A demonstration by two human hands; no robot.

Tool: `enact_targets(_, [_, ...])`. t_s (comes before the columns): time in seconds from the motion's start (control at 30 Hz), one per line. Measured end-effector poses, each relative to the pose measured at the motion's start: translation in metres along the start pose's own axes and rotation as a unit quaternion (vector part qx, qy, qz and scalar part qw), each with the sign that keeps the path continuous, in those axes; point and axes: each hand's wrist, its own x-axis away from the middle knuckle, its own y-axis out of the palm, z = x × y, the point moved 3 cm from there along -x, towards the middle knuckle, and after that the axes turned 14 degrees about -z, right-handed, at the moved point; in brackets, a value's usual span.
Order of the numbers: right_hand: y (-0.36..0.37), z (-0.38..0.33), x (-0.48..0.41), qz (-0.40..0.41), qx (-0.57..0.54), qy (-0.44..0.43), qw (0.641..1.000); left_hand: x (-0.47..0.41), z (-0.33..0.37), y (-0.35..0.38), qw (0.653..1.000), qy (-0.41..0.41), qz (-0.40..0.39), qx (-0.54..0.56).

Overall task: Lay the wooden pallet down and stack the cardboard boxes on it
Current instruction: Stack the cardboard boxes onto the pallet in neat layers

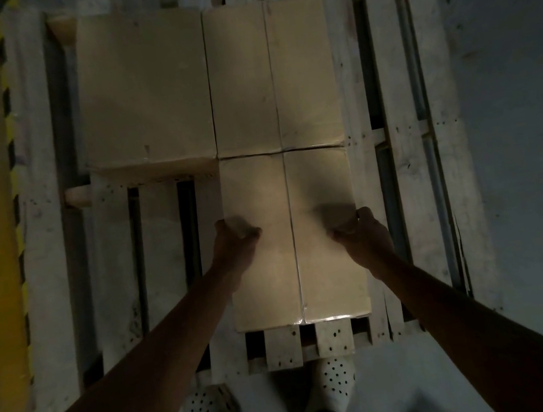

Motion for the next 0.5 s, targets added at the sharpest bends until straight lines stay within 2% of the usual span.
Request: enact_targets(0.5, [0.0035, -0.0014, -0.0002, 0.031, -0.112, 0.059, 0.991, -0.0008, 0.0056, 0.0015, 0.998, -0.02, 0.008, -0.06])
